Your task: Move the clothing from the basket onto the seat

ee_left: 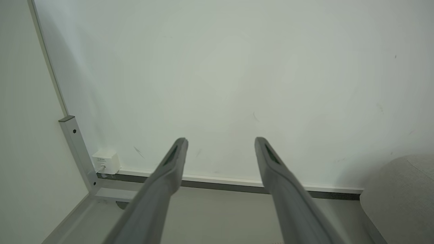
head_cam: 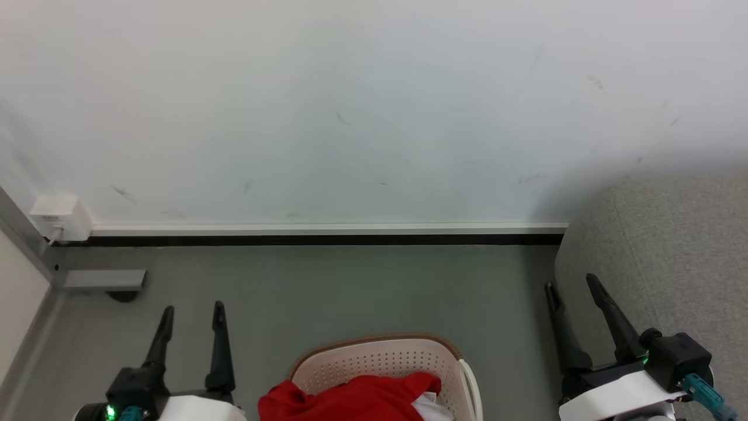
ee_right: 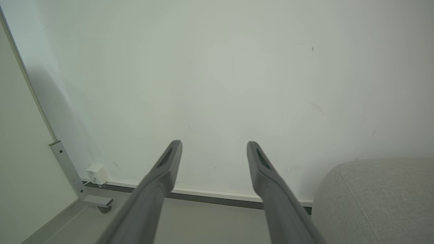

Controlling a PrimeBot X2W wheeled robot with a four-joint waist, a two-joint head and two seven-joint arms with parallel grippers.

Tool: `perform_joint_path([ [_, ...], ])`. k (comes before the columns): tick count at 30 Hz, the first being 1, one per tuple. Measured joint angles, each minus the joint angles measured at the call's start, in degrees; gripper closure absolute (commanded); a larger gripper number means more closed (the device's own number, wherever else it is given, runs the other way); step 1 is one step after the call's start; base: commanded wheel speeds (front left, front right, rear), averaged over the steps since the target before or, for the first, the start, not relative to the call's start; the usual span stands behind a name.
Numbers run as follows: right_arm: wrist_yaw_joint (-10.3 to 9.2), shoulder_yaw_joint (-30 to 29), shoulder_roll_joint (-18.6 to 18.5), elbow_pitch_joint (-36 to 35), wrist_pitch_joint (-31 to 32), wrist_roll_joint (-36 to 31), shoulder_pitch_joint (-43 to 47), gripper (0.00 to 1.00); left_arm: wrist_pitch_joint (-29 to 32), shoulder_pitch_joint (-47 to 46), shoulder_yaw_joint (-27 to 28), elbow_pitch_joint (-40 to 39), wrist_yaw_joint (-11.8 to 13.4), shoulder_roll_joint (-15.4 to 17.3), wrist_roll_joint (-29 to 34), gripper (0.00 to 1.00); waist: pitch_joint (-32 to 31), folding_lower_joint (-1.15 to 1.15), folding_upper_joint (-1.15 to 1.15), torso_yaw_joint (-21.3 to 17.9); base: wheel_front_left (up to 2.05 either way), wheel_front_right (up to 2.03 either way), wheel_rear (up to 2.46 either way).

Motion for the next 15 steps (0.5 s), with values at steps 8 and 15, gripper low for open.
perform_joint_path([
  [8, 0.00, -0.2, -0.1, 0.2, 0.0, 0.0, -0.1, 0.00, 0.0, 0.0, -0.1, 0.2, -0.3, 0.0, 0.0, 0.00, 0.3, 0.00, 0.00, -0.5, 0.00, 0.00, 0.00],
  [15, 0.00, 0.0, -0.3, -0.1, 0.0, 0.0, -0.6, 0.00, 0.0, -0.2, -0.4, 0.3, -0.5, 0.0, -0.1, 0.00, 1.9, 0.00, 0.00, -1.3, 0.00, 0.00, 0.00],
])
